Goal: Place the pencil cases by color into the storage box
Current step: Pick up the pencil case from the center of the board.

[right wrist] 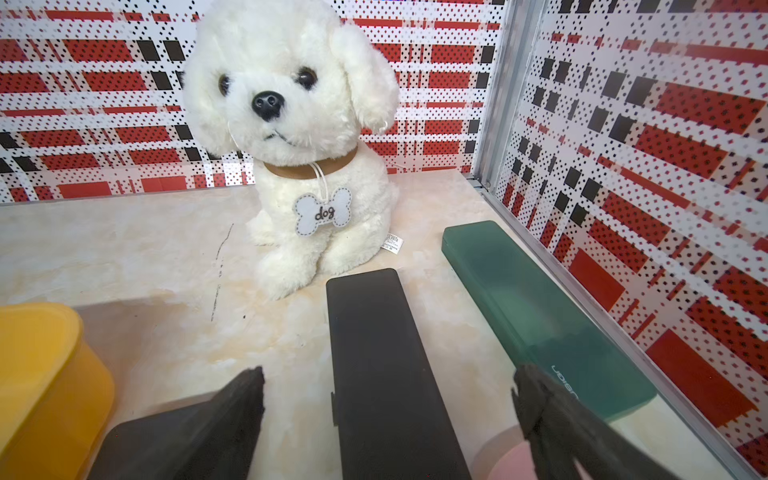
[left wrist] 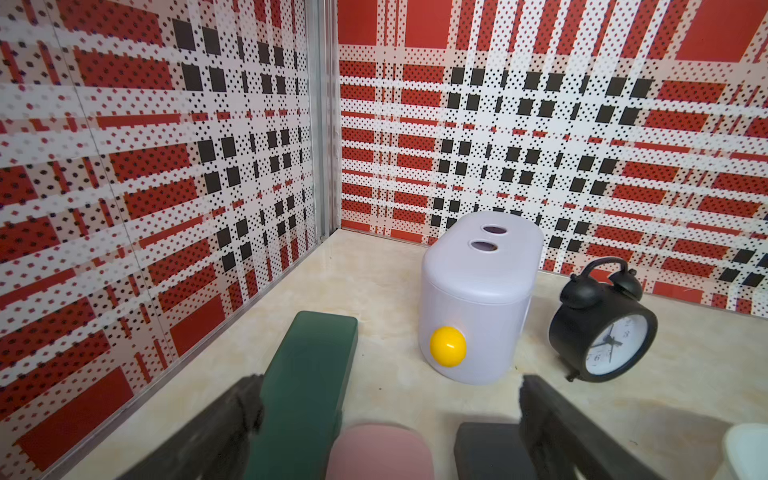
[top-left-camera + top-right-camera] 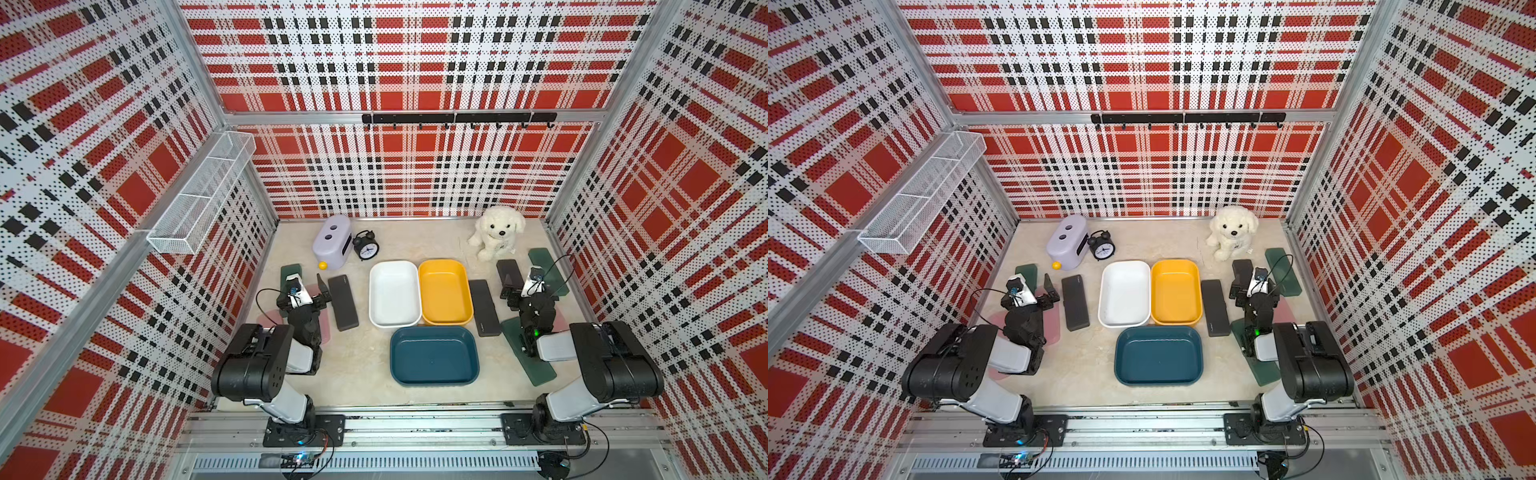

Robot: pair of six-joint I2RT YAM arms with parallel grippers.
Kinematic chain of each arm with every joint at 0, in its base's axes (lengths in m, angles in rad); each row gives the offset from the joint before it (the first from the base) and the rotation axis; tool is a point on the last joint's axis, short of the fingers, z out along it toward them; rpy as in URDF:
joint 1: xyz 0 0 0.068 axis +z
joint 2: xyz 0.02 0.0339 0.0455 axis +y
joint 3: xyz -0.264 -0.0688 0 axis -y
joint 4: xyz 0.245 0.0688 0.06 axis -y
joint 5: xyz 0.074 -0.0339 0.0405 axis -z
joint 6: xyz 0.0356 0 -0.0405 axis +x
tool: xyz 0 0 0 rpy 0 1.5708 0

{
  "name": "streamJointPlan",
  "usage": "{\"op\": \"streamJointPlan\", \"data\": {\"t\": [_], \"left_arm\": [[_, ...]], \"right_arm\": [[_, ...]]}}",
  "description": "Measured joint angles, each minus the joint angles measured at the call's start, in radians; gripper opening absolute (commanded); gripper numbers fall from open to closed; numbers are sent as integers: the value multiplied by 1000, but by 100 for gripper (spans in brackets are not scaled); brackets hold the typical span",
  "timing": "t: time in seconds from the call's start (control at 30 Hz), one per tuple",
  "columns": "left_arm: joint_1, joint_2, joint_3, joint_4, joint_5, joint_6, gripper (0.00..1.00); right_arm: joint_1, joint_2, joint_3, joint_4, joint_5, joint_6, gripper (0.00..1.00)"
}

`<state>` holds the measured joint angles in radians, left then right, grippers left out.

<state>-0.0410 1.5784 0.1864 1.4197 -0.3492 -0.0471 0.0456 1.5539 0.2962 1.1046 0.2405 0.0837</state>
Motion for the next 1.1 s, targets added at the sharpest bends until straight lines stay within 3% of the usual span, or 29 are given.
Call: {"op": "streamJointPlan", "data": {"t": [0.87,0.97,1.1], "left_arm": [[0,0,0,0,-1,0,99],[-18,-24,11,-51,-38,4,99],[-80,-129,72,-178,-150,23,100]], "right_arm": [[0,0,0,0,0,0,100],[0,-1,1,-3,0,0,96],[-2,-60,148,-312,1,9,97]]}}
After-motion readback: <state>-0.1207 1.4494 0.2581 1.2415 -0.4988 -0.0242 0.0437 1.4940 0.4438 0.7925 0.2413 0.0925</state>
